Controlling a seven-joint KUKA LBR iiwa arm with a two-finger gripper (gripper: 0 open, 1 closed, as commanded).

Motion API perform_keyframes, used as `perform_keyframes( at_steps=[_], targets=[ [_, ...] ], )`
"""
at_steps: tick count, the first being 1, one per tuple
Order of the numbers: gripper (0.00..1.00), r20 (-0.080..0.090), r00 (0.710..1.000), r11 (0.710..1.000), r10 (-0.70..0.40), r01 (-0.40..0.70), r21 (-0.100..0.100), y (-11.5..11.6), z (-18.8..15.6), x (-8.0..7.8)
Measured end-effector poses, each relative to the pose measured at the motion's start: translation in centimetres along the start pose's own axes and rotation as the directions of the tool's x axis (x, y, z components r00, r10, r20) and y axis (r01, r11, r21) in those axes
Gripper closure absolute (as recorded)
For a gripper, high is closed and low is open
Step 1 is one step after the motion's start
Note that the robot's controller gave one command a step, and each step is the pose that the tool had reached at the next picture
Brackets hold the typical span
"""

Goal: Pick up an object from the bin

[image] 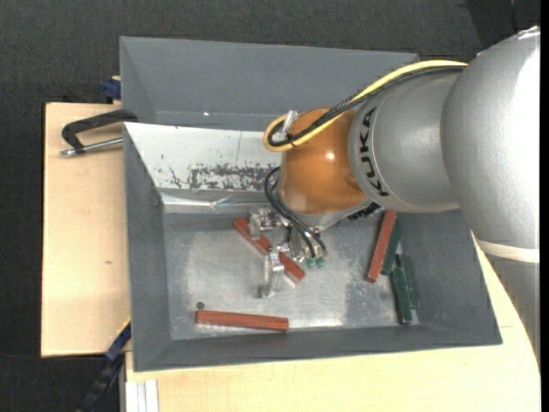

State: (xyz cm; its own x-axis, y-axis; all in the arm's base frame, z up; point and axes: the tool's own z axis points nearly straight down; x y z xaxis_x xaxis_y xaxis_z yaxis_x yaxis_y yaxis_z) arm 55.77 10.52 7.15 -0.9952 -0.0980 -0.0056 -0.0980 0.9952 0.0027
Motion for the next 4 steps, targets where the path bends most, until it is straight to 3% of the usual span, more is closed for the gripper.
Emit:
perform_keyframes(
  at_steps=[1,2,3,4],
  targets=[
    [1.0,0.013,1.0,1.0,0.0,0.0,-0.002,0.05,-0.35,-0.37],
    [0.0,0.0,1.0,1.0,0.0,0.0,0.0,-0.01,0.0,0.0],
    [1.0,0.012,1.0,1.0,0.0,0.0,-0.002,0.05,-0.33,-0.34],
    [0.0,0.0,1.0,1.0,0.0,0.0,0.0,-0.01,0.0,0.0]
  ],
)
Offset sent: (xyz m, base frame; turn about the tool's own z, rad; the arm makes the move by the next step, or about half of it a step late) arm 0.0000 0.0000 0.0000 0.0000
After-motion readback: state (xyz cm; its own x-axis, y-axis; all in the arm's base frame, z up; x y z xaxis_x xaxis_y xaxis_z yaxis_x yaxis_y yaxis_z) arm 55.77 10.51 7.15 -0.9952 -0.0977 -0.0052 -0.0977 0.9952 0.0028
